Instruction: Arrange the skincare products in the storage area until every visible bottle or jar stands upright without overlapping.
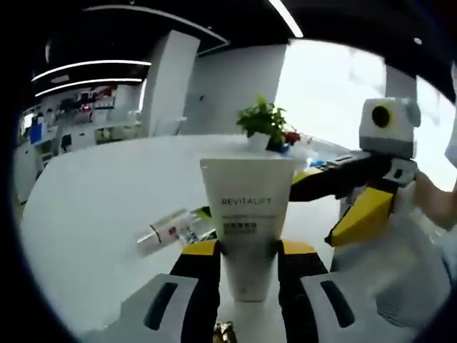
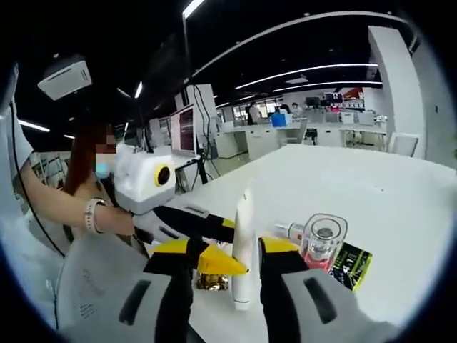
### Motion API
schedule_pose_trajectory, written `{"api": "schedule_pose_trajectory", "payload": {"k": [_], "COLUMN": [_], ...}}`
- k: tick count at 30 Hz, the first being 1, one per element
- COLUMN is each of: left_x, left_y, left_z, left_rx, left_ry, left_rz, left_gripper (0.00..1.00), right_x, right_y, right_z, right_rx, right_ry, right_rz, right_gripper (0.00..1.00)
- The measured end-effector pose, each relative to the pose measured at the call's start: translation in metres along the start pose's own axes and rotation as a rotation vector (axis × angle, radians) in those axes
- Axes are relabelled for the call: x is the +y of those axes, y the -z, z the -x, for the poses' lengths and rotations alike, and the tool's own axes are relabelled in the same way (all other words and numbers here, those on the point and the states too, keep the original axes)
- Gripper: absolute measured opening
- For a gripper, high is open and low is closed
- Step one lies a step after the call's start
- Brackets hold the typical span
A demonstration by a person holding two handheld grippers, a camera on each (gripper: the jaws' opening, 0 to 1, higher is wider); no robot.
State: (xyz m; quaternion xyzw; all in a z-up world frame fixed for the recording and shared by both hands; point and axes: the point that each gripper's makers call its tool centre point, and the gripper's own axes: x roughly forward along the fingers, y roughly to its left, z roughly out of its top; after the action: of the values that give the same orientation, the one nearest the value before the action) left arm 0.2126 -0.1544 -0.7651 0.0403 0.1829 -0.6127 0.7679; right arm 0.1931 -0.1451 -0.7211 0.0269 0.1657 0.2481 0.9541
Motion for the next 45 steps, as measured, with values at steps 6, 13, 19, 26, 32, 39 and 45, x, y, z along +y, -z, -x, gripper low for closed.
{"api": "schedule_pose_trajectory", "payload": {"k": [6, 13, 19, 26, 32, 39, 45], "left_x": [-0.018, -0.021, -0.018, -0.029, -0.030, -0.029, -0.029], "left_y": [0.003, 0.006, 0.009, 0.019, 0.051, 0.039, 0.032], "left_z": [0.001, 0.004, 0.010, 0.009, 0.007, 0.002, 0.000], "left_rx": [0.007, -0.005, -0.002, 0.072, 0.180, 0.133, 0.120], "left_ry": [0.034, 0.033, 0.016, 0.010, 0.043, 0.088, 0.133], "left_rz": [-0.130, -0.198, -0.209, -0.371, -0.593, -0.407, -0.331], "left_gripper": [0.27, 0.28, 0.28, 0.28, 0.00, 0.00, 0.18], "right_x": [0.000, 0.002, 0.004, 0.005, 0.001, 0.005, 0.018], "right_y": [0.001, 0.003, 0.005, 0.005, 0.013, 0.015, 0.017], "right_z": [0.002, -0.002, -0.007, -0.012, -0.013, -0.010, -0.011], "right_rx": [0.007, 0.036, 0.057, 0.112, 0.177, 0.227, 0.240], "right_ry": [0.006, 0.012, 0.004, 0.011, 0.015, -0.122, -0.295], "right_rz": [0.005, 0.042, 0.060, 0.174, 0.269, 0.359, 0.438], "right_gripper": [0.33, 0.31, 0.28, 0.21, 0.11, 0.09, 0.09]}}
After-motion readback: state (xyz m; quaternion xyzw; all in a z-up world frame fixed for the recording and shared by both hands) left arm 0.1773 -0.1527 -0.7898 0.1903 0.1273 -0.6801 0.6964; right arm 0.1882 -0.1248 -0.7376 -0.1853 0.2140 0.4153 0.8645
